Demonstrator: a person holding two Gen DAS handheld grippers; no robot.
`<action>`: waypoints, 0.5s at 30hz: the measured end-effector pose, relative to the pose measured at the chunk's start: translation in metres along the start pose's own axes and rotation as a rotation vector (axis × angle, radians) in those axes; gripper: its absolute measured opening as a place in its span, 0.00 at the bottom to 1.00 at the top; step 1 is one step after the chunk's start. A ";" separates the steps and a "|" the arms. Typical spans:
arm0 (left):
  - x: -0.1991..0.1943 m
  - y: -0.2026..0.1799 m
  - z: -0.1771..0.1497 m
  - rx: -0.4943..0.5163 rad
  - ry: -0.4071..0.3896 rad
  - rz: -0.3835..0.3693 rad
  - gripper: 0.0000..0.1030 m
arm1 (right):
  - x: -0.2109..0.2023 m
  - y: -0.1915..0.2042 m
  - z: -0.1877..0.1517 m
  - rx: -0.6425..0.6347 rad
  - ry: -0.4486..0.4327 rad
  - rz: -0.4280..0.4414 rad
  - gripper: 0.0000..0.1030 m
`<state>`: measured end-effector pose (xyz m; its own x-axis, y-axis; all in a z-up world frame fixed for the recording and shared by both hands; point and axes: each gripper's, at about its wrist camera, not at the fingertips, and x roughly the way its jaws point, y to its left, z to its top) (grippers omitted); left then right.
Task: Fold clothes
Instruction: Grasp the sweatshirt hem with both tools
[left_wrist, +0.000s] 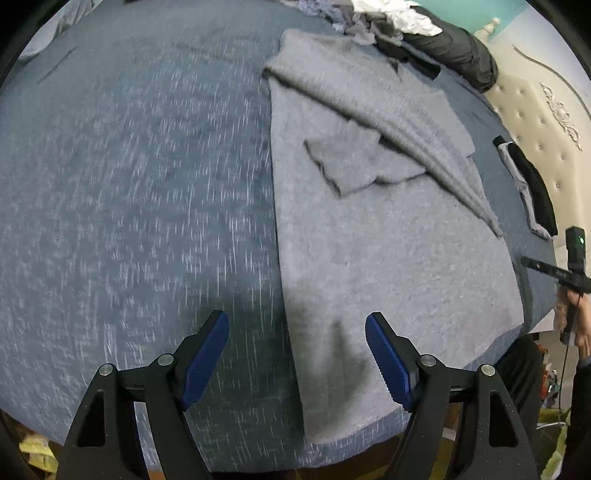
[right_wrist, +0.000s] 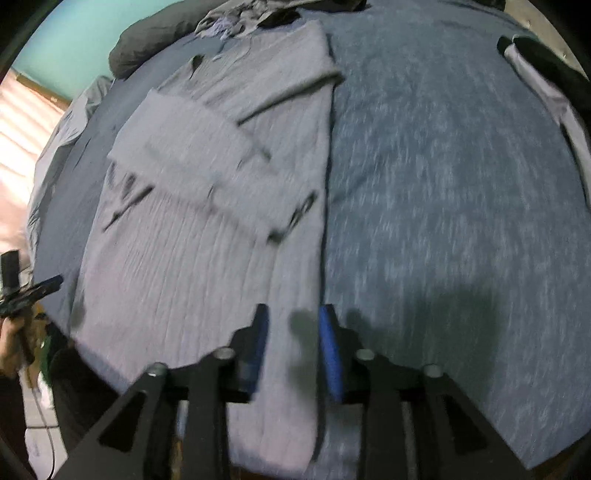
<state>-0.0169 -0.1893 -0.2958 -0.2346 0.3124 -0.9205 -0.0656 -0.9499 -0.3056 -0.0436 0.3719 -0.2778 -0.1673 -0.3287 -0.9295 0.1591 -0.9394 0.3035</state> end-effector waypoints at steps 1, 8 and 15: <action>0.002 -0.001 -0.004 0.005 0.016 -0.001 0.77 | 0.001 0.005 -0.006 -0.002 0.009 0.006 0.45; 0.013 -0.008 -0.025 0.006 0.103 -0.010 0.77 | 0.000 0.004 -0.042 -0.008 0.071 0.031 0.49; 0.028 -0.010 -0.042 0.014 0.146 0.005 0.77 | -0.001 -0.006 -0.060 0.019 0.080 0.063 0.49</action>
<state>0.0177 -0.1708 -0.3282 -0.0910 0.3047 -0.9481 -0.0785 -0.9513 -0.2982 0.0135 0.3840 -0.2914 -0.0797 -0.3789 -0.9220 0.1480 -0.9192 0.3649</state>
